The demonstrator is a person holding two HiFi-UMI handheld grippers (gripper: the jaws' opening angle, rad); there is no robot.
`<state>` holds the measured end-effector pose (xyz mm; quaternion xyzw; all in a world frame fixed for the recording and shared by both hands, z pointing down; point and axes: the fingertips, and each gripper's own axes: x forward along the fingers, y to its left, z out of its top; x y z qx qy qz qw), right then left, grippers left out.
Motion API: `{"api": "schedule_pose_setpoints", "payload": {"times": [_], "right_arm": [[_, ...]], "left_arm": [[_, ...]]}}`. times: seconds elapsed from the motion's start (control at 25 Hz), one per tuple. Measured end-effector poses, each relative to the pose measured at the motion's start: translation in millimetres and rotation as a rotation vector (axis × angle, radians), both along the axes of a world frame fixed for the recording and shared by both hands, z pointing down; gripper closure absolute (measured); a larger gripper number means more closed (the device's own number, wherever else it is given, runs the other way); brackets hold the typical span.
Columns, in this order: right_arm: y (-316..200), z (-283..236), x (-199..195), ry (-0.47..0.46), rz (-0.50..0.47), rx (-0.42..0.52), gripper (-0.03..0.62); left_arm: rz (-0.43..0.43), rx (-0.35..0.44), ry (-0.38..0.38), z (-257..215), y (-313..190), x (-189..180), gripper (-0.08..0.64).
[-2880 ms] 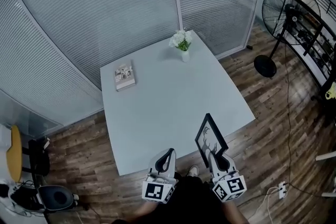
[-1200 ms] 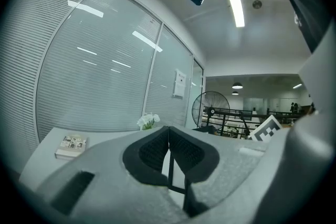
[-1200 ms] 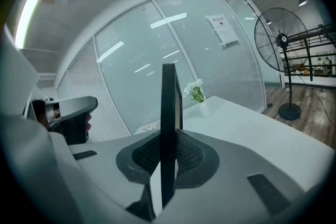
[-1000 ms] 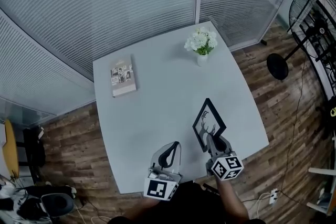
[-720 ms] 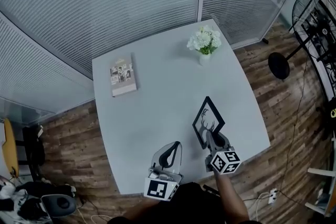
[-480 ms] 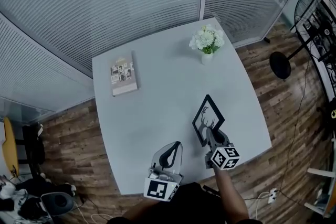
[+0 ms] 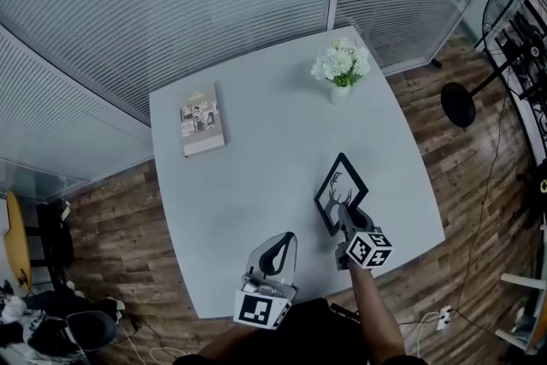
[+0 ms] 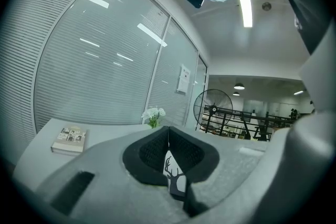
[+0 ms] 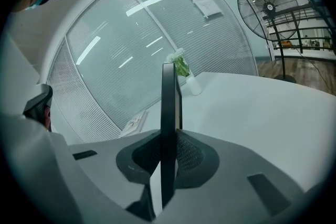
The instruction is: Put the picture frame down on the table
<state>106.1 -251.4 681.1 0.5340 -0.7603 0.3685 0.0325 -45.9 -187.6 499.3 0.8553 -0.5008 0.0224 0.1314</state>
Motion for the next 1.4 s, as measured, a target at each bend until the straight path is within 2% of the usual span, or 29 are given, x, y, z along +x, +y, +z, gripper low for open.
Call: {"api": "schedule_pose_setpoints", "payload": {"times": [0.64, 1.4], "right_arm": [[-4, 33, 18, 0.065, 0.038, -0.089, 0.540], [-21, 83, 26, 0.006, 0.076, -0.169, 0.482]], "left_arm": [[0.010, -0.026, 0.007, 8, 0, 0, 0.545], [0.001, -0.043, 0.003, 20, -5, 2, 0.545]]}}
